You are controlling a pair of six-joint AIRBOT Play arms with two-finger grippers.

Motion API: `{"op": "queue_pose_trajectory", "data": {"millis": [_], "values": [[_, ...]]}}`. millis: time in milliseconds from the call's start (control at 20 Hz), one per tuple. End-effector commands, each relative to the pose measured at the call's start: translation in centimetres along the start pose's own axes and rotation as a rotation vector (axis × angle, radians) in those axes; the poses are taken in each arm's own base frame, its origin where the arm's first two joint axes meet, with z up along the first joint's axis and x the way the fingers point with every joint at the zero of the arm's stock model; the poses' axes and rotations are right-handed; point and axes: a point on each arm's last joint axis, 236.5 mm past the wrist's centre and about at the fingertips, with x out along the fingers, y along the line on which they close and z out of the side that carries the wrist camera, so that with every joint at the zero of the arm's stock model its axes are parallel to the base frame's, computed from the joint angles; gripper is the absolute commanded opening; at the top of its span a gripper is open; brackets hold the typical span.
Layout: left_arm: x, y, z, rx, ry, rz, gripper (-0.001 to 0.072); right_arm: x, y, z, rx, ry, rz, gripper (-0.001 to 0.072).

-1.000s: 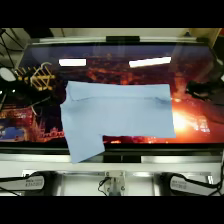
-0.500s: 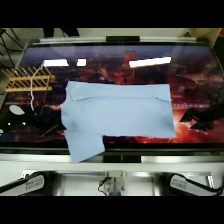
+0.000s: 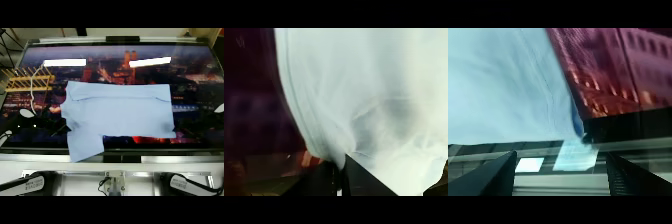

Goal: Fold the shirts.

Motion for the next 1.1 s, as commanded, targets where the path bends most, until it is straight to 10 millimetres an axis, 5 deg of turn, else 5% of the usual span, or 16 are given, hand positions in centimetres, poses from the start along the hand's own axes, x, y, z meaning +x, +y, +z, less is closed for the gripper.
{"op": "queue_pose_trajectory", "data": {"millis": [0,250,350,450,550,700,800,850,950,1050], "values": [[0.0,-0.6,-0.1,0.003,0.002,-0.014,0.0041,2.2,-0.1,0.4,0.007,-0.046,0.02,0.0669],[-0.5,-1.0,0.2,0.012,-0.014,-0.02,0.0042,3.7,0.3,0.2,0.038,-0.06,0.052,0.0588],[-0.6,-1.1,0.3,0.015,-0.02,-0.021,0.0042,3.9,0.3,0.2,0.053,-0.059,0.059,0.0442],[-0.6,-1.1,0.3,0.015,-0.019,-0.021,0.0042,4.2,0.7,0.2,0.069,-0.062,0.077,0.0434],[-0.6,-1.1,0.3,0.015,-0.02,-0.021,0.0042,4.0,0.8,0.3,0.078,-0.062,0.08,0.0076],[-2.4,-2.7,1.6,0.057,-0.051,-0.039,0.004,1.6,2.2,1.1,0.016,-0.096,0.11,0.0073],[-7.0,-6.6,4.3,0.17,-0.172,-0.068,0.0039,-3.3,4.4,3.2,-0.076,-0.229,0.136,0.0073],[-11.2,-9.8,5.9,0.259,-0.287,-0.087,0.0039,-7.1,6.0,4.5,-0.137,-0.338,0.144,0.0073],[-23.0,-18.2,7.2,0.524,-0.6,-0.115,0.0039,-18.7,10.4,6.5,-0.282,-0.678,0.146,0.0074],[-37.8,-27.3,3.3,0.768,-0.993,-0.153,0.004,-33.2,14.8,5.2,-0.39,-1.109,0.117,0.0074]]}}
